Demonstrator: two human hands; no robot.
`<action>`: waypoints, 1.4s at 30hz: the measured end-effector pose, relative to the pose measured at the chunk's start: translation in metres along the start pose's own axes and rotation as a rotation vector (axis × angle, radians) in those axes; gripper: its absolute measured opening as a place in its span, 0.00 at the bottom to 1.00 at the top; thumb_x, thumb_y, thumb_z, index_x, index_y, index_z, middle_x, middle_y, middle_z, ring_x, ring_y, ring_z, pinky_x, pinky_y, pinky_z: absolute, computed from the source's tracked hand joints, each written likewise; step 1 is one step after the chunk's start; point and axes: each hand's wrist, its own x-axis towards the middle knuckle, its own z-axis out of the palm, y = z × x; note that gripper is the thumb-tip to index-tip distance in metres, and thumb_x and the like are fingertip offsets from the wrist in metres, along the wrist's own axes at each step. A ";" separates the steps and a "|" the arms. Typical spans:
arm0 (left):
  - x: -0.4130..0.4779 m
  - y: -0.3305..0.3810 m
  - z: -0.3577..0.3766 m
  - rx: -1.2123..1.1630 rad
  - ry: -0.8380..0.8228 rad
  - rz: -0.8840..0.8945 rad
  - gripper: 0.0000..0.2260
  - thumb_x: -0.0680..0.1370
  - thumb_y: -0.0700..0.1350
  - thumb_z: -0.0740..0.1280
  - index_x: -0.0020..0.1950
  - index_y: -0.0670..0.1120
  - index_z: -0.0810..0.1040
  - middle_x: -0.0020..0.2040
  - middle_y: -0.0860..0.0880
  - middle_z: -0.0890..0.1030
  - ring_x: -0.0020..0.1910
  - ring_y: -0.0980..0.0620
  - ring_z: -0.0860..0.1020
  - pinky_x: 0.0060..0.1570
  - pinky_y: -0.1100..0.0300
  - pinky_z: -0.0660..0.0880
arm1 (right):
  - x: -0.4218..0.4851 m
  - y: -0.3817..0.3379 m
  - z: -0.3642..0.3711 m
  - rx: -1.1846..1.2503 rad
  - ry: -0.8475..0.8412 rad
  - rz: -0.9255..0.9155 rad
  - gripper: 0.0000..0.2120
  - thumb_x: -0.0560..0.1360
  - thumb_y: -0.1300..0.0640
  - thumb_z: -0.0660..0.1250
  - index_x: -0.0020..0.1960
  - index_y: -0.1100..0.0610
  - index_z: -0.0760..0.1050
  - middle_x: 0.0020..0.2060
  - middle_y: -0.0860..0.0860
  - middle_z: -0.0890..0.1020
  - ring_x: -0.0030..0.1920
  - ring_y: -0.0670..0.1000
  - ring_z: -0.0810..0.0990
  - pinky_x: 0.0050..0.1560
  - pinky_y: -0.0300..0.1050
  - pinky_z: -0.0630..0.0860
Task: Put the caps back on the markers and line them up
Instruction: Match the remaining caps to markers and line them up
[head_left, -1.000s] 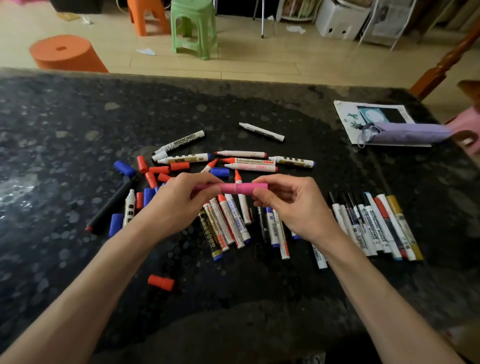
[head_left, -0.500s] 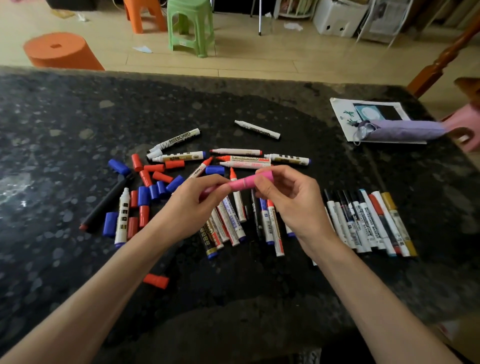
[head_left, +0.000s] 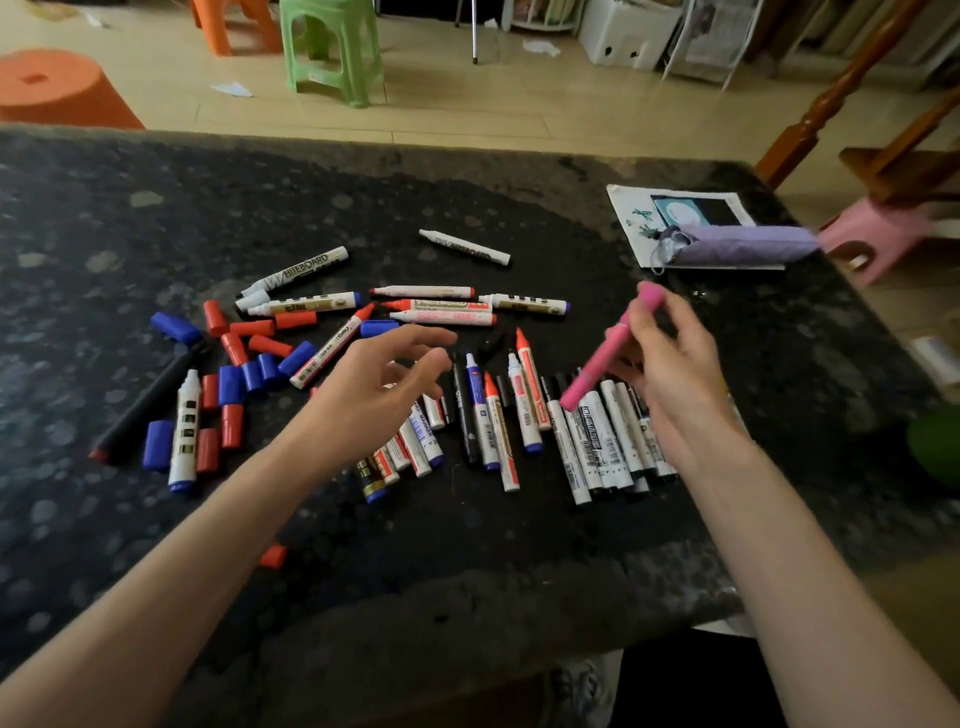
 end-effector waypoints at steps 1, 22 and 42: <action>0.000 0.001 0.001 0.007 0.003 -0.005 0.11 0.85 0.50 0.62 0.66 0.56 0.78 0.52 0.56 0.83 0.47 0.64 0.83 0.40 0.67 0.75 | 0.004 0.000 -0.008 -0.124 0.026 -0.030 0.16 0.84 0.49 0.65 0.71 0.43 0.73 0.47 0.47 0.82 0.53 0.46 0.84 0.55 0.47 0.82; 0.006 0.003 -0.002 0.047 0.011 -0.012 0.10 0.84 0.48 0.64 0.63 0.56 0.80 0.51 0.56 0.84 0.49 0.62 0.83 0.47 0.64 0.75 | 0.025 0.023 -0.043 -1.341 0.040 -0.256 0.21 0.80 0.46 0.71 0.70 0.49 0.70 0.54 0.52 0.82 0.53 0.55 0.83 0.48 0.51 0.78; 0.017 -0.012 -0.051 0.032 0.297 -0.015 0.10 0.84 0.44 0.65 0.61 0.52 0.83 0.55 0.59 0.84 0.57 0.62 0.81 0.62 0.62 0.76 | 0.065 0.025 0.136 -0.851 -0.331 -0.525 0.19 0.77 0.45 0.74 0.66 0.48 0.78 0.56 0.46 0.80 0.59 0.46 0.77 0.58 0.43 0.74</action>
